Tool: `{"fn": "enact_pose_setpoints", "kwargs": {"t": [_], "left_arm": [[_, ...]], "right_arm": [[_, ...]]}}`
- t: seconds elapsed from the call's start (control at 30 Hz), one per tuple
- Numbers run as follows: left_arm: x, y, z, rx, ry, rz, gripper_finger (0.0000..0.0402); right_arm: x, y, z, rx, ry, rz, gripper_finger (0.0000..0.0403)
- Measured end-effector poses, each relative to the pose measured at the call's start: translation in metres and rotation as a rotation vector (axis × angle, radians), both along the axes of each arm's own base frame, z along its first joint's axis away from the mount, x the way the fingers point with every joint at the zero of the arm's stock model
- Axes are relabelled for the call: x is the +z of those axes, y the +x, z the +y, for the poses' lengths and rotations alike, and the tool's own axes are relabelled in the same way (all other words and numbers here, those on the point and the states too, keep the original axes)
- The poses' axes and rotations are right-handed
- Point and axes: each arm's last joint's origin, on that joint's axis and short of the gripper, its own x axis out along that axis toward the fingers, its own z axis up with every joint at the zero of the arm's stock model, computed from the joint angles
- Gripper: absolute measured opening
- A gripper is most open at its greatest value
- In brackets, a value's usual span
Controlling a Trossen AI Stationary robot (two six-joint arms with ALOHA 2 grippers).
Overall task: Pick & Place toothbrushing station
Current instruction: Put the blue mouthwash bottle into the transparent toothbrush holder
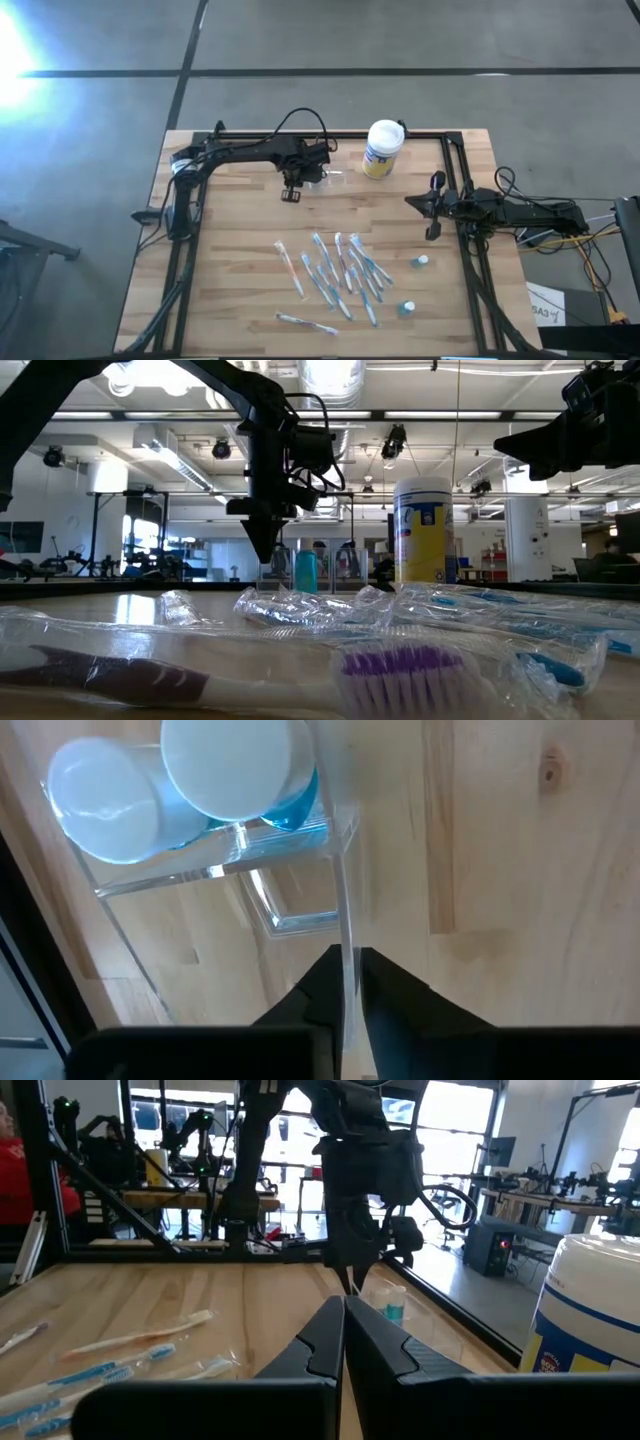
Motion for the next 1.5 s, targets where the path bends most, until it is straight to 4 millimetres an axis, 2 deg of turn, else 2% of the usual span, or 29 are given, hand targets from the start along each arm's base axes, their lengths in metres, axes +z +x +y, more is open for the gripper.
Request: {"fn": "enact_pose_setpoints", "kwargs": {"t": [0.17,0.5,0.67,0.97,1.2,1.37,1.5], "left_arm": [[0.000,0.000,0.000,-0.007,0.001,0.001,0.0063],[0.003,0.002,0.000,-0.015,0.002,-0.014,0.0202],[0.015,0.004,0.001,-0.001,0.011,-0.043,0.0241],[0.050,0.003,-0.006,0.014,0.033,-0.124,0.0248],[0.083,-0.011,-0.013,0.063,-0.032,-0.189,0.0248],[0.116,-0.039,-0.029,0.017,-0.181,-0.334,0.0244],[0.140,-0.077,-0.044,-0.019,-0.195,-0.492,0.0233]], "right_arm": [[0.000,0.000,0.000,0.000,0.000,0.000,0.0008],[0.000,0.000,0.000,0.000,0.003,-0.001,0.0008],[0.000,0.000,0.000,0.000,0.003,-0.001,0.0008],[0.000,0.000,0.000,0.000,0.003,0.000,0.0008],[0.000,0.000,0.000,0.002,0.003,0.002,0.0008],[0.000,0.000,0.000,0.005,0.026,-0.002,0.0008],[0.000,0.000,0.000,0.006,0.030,-0.004,0.0008]]}}
